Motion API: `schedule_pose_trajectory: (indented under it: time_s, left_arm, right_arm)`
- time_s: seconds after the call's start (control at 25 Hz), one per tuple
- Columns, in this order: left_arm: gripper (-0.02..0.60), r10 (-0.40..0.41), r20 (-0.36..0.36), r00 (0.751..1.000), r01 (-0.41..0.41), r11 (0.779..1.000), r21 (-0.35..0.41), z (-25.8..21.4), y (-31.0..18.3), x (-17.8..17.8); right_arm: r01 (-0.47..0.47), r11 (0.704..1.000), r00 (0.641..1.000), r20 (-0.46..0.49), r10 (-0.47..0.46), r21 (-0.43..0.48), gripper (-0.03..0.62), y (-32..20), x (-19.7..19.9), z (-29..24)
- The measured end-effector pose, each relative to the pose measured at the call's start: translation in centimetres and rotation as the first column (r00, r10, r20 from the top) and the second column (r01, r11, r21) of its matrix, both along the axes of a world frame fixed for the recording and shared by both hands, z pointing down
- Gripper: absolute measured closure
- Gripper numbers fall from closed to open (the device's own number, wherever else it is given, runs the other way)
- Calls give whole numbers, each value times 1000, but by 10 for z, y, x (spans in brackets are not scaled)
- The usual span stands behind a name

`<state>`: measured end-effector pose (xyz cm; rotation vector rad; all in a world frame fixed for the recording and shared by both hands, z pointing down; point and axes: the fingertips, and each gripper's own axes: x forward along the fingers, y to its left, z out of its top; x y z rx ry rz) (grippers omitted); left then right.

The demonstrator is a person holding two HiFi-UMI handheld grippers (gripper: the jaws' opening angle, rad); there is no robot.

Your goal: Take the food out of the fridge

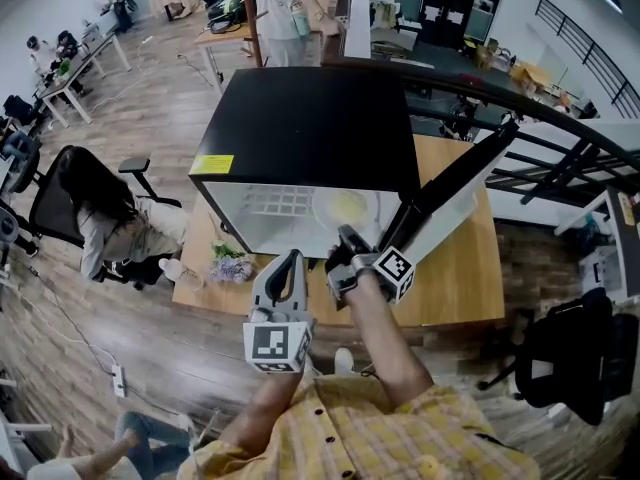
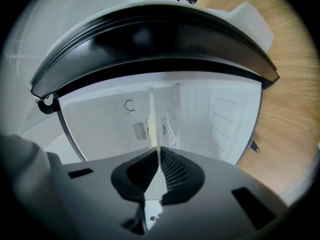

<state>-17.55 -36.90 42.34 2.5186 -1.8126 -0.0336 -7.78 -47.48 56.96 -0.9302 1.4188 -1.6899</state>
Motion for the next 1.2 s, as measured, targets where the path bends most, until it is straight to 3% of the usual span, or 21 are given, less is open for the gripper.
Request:
schedule_pose_trajectory:
  time_s: [0.68, 1.2]
  left_arm:
    - [574, -11, -27, 1000, 11, 1000, 6, 2, 5, 2]
    - [574, -23, -41, 999, 23, 1000, -5, 9, 9, -1]
  right_arm:
    - [96, 991, 995, 18, -98, 89, 575, 56, -16, -56]
    - [153, 985, 988, 1, -153, 80, 574, 97, -25, -62]
